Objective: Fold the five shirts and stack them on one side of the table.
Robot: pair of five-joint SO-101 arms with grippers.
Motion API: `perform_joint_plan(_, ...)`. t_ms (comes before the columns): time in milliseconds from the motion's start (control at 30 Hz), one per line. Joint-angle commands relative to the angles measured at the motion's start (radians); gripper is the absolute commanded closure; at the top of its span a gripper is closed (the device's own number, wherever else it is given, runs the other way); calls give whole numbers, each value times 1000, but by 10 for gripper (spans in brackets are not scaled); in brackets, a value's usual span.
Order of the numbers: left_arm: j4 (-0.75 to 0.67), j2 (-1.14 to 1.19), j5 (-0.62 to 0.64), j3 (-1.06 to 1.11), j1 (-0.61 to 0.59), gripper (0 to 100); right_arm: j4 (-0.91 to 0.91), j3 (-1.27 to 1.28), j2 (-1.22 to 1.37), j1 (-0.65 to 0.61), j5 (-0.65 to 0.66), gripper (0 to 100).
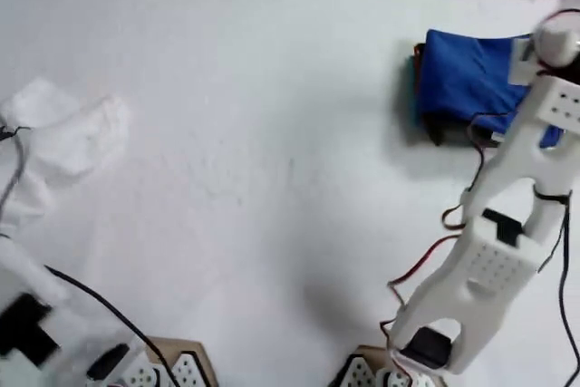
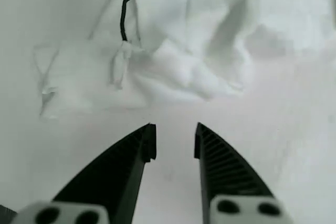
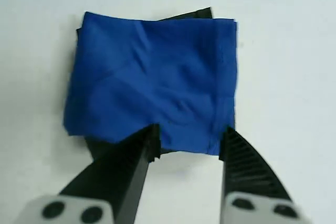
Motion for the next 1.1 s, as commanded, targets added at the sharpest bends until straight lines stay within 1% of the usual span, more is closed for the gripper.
perform_joint_plan(0, 44, 213, 17, -219, -29, 769, 21, 284, -249, -114, -8, 808)
perform_joint_plan(133, 138, 439, 104, -479, -18, 755, 19, 594, -464, -254, -9, 808)
perform_joint_plan(267, 229, 643, 117, -713, -12, 755, 19, 829, -625, -363, -9, 808)
perform_joint_plan(367, 252, 772, 117, -883, -11, 755, 19, 962, -711, -395, -9, 808)
perform_joint_plan(500, 255, 930, 117, -1064, 2, 755, 5, 1112, -785, -397, -9, 808)
perform_joint_plan(567, 270, 997, 115, -1129, 14, 755, -15, 1181, -812, -395, -9, 808)
perform_joint_plan(667, 336, 1074, 110, -1204, 52, 756, -50, 1266, -843, -395, -9, 808)
perform_joint_plan(700, 362, 1094, 110, -1227, 64, 770, -62, 1289, -852, -395, -9, 808)
perform_joint_plan(733, 382, 1111, 110, -1250, 77, 805, -71, 1307, -862, -394, -9, 808)
perform_joint_plan(800, 393, 1131, 115, -1282, 92, 947, -90, 1343, -878, -394, -9, 808)
perform_joint_plan(833, 393, 1131, 117, -1291, 94, 995, -99, 1359, -888, -394, -9, 808)
perform_joint_plan(867, 393, 1131, 117, -1296, 95, 963, -110, 1375, -895, -394, -9, 808)
perform_joint_plan(933, 394, 1128, 112, -1300, 104, 981, -133, 1413, -906, -394, -9, 808)
perform_joint_plan(1067, 399, 1079, 117, -1291, 110, 976, -196, 1494, -914, -394, -9, 808)
